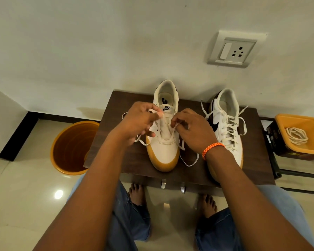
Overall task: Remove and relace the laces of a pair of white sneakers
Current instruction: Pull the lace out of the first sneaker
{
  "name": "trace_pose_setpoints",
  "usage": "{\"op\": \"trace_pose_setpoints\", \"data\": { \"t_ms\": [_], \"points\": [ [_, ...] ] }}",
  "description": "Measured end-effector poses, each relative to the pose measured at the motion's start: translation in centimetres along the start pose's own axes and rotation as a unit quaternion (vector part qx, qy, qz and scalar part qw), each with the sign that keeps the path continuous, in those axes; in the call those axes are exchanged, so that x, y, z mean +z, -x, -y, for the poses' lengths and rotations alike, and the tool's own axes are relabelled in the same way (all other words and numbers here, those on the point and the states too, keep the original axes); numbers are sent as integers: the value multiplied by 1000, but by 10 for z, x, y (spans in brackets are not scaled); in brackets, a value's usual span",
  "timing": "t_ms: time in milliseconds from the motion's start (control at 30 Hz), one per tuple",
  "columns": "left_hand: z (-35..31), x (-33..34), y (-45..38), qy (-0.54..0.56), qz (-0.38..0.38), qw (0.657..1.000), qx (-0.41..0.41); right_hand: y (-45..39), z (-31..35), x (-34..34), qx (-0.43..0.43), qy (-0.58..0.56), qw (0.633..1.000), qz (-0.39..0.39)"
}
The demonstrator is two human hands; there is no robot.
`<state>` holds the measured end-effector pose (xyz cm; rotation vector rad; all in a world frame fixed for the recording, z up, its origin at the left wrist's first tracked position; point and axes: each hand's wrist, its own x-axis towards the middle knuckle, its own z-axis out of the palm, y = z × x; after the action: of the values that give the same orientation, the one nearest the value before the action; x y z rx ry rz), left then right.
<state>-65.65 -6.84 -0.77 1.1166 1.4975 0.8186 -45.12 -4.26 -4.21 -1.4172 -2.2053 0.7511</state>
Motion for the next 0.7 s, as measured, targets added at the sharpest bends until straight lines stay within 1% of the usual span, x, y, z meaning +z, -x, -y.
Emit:
{"op": "trace_pose_setpoints", "data": {
  "t_ms": [33,100,133,200,267,300,333,433,533,600,633,700],
  "points": [
    [0,-4,1,20,-10,1000,4,0,-1,0,2,-7,1000,1],
    [1,-8,2,16,-10,1000,8,0,-1,0,2,-16,1000,7],
    [2,-7,2,0,4,1000,5,0,-2,0,1,-16,1000,9],
    [5,-2,0,-53,62,997,-7,0,-2,0,-1,-13,1000,8],
    [9,8,-2,-131,117,984,-22,-1,-1,0,0,-8,1000,7],
    [11,13,-4,-165,127,978,-25,-1,-1,0,0,-7,1000,8],
    [13,19,-7,-192,122,973,-23,-1,-1,0,0,-9,1000,8],
    [11,31,-10,-265,70,962,1,-1,-2,0,-3,-14,1000,8],
    [9,32,-8,-323,45,945,27,-1,-2,1,2,-13,1000,7],
    [9,28,-7,-311,24,950,35,-1,-1,2,5,-20,1000,3],
    [9,25,-7,-282,9,959,39,-1,0,2,6,-23,1000,0],
    [6,20,-8,-176,-26,984,30,-1,1,3,12,-26,1000,-3]
  ]
}}
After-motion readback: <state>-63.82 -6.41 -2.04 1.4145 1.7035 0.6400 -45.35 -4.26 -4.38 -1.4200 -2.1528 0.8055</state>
